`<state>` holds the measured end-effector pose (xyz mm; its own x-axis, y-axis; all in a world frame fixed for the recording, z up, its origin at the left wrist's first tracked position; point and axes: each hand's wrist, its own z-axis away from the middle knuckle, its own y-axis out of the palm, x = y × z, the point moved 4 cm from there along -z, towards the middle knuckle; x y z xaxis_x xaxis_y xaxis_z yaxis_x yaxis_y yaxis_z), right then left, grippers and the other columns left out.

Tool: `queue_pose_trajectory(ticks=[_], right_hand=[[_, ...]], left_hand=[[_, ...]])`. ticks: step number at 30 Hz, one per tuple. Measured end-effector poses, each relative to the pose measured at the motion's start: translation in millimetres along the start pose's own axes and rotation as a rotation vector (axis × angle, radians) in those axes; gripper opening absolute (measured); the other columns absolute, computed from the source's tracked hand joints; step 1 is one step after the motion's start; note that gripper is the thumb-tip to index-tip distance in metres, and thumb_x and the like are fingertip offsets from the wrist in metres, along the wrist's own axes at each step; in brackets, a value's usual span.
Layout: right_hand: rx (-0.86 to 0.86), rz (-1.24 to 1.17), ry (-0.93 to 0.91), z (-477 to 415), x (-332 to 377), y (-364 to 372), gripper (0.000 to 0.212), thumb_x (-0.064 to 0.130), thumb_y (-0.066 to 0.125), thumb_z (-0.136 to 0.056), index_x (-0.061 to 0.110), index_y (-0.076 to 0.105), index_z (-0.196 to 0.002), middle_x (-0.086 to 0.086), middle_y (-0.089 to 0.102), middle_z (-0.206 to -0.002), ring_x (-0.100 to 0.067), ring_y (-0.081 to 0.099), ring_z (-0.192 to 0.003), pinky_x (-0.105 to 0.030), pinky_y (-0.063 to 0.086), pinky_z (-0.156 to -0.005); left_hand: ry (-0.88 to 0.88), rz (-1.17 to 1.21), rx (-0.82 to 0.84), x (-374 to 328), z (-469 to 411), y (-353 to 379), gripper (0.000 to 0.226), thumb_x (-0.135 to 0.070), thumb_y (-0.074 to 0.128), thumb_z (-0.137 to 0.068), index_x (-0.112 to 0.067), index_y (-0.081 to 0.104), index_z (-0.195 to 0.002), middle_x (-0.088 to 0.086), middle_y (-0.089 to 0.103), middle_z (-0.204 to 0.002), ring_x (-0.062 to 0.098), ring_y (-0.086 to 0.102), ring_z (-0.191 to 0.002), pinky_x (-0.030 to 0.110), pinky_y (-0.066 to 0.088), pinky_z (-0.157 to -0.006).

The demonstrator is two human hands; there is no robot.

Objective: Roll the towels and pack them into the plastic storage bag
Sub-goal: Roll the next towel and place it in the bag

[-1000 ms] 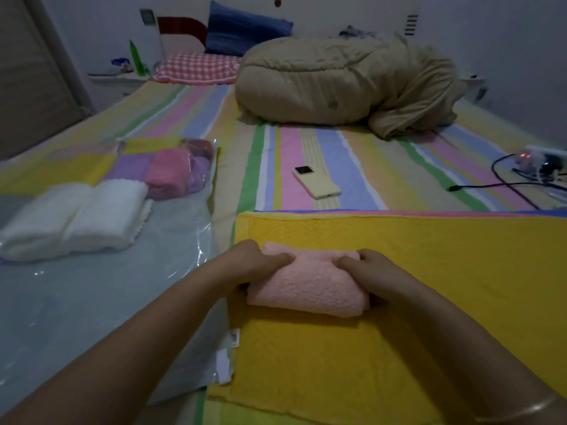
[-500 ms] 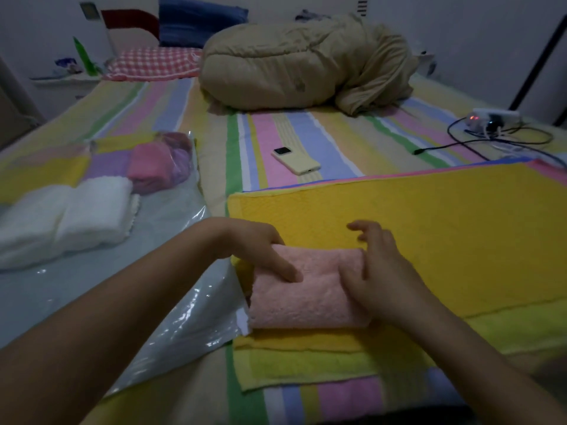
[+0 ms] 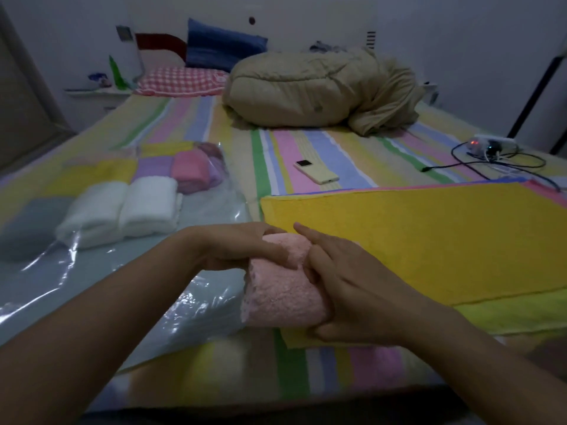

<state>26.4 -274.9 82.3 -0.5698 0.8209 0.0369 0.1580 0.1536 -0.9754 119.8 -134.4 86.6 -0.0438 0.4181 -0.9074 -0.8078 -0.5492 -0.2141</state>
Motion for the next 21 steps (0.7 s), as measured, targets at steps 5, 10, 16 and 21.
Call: queue_pose_trajectory(ticks=[5,10,16,21], right_hand=[[-0.309,-0.046,0.074,-16,14,-28,0.061,0.038,0.073,-0.051,0.022,0.032,-0.093,-0.004,0.053,-0.103,-0.026,0.048,-0.072,-0.032,0.017,-0.057],[-0.41,-0.327,0.34,-33,30,-18,0.062,0.062,0.062,-0.053,0.031,0.023,-0.089,0.008,0.039,-0.089,-0.012,0.035,-0.064,-0.023,0.025,-0.048],[-0.198,-0.368,0.312,-57,64,17,0.067,0.076,0.065,-0.051,0.032,0.033,-0.09,0.012,0.033,-0.102,-0.008,0.04,-0.074,-0.024,0.031,-0.055],[-0.062,-0.425,0.387,-71,79,39,0.074,0.07,0.073,-0.051,0.03,0.029,-0.096,0.009,0.034,-0.106,-0.012,0.045,-0.08,-0.021,0.03,-0.054]], left_hand=[[0.16,0.772,-0.015,19,37,-10,0.082,-0.072,0.072,-0.055,-0.009,0.072,-0.107,0.015,0.067,-0.111,0.028,0.063,-0.102,0.041,0.049,-0.092],[0.302,1.196,-0.122,47,51,16,0.09,-0.076,0.058,-0.068,-0.003,0.063,-0.121,0.018,0.06,-0.125,0.03,0.056,-0.116,0.042,0.044,-0.1],[0.277,1.056,-0.422,62,78,33,0.045,-0.042,0.054,-0.084,-0.007,0.063,-0.11,0.011,0.074,-0.086,0.018,0.07,-0.059,0.02,0.05,-0.041],[0.269,0.916,-0.429,82,94,19,0.043,-0.034,0.061,-0.08,-0.008,0.062,-0.114,0.005,0.074,-0.089,0.012,0.071,-0.075,0.024,0.056,-0.056]])
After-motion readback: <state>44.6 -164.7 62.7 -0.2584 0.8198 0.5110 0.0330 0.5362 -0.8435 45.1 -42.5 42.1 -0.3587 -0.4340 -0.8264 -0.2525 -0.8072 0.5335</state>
